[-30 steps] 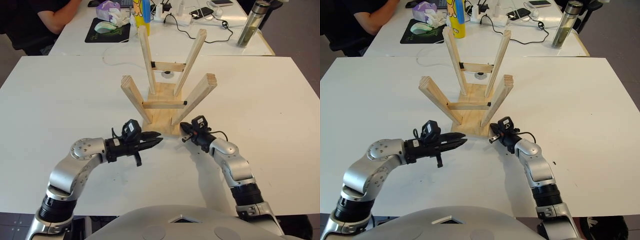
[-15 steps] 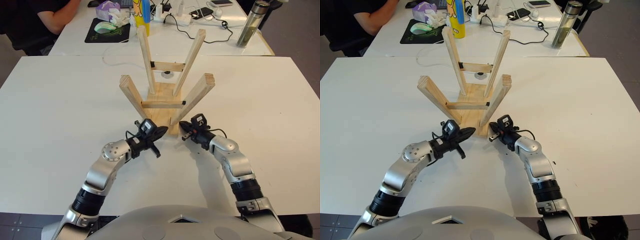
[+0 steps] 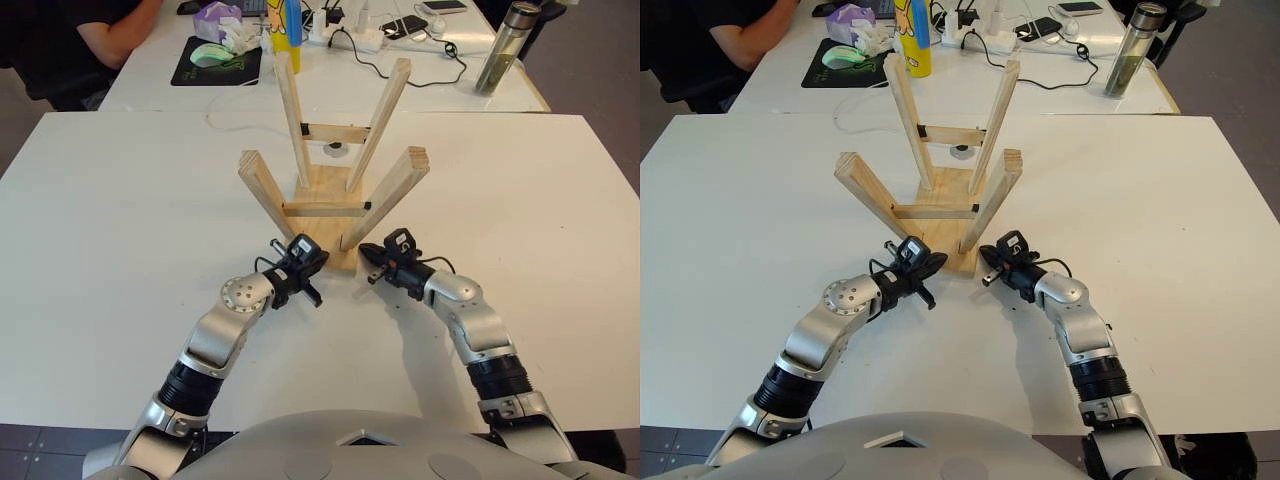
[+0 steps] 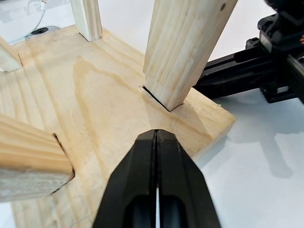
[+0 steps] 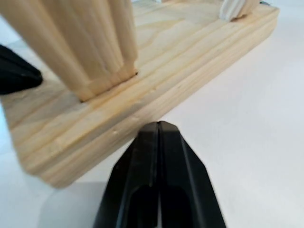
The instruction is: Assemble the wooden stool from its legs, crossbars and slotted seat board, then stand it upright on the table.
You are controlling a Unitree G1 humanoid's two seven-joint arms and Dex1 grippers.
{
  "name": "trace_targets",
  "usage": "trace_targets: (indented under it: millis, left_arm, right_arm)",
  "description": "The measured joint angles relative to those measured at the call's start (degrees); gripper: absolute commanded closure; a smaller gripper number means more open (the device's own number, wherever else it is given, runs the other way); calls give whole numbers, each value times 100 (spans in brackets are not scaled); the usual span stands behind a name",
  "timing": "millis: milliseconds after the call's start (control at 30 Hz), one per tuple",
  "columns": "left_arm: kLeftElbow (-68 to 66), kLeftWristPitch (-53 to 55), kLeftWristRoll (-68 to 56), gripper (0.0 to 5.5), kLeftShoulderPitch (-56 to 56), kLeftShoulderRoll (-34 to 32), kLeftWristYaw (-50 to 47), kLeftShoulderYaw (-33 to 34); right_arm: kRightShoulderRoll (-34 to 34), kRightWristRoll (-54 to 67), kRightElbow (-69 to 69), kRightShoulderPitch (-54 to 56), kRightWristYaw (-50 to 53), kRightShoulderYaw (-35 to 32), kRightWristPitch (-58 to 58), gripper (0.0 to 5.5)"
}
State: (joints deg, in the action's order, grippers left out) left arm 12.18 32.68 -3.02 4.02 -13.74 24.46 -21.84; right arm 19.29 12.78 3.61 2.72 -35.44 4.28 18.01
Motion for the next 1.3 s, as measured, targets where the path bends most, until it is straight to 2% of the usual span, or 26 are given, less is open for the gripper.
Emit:
trace_targets:
  millis: [133,233,367,467,733,800,900,1000,1133,1300]
  left_arm:
    - [74,85,-31,547,-37,-9,-7,83]
    - [112,86,-59,547,-35,-8,-4,114]
    - [71,130,-138,547,-34,-10,0,138]
    - [55,148,-146,547,-20,-11,19,130]
    - [83,172,-199,547,-48,-30,54,169]
    - [113,188,-214,547,-64,-55,56,180]
    - [169,246,-264,547,-90,-84,56,197]
    - [220,404,-265,547,-87,-109,53,213]
    - [288,470,-310,547,-95,-128,56,227]
    - [293,467,-375,547,-105,-133,78,263]
  right_arm:
    - [391,1267,-677,110,-159,-1300,420,550]
    - [402,2449,-1235,685,22,-1852,977,550]
    - [393,3955,-2019,2117,727,-2296,1569,550]
    - [255,4675,-2589,3042,1321,-2345,1669,550]
    - [107,5315,-2905,3372,2188,-2315,1711,550]
    - [95,5244,-3020,3219,2229,-1962,1798,550]
    - [-245,4871,-3101,2038,2307,-913,2070,550]
    - [-398,4527,-3434,1658,2311,-668,1705,550]
    - [-433,4452,-3261,1854,2327,-937,1548,550]
    - [-141,5308,-3029,2982,2522,-1999,1316,550]
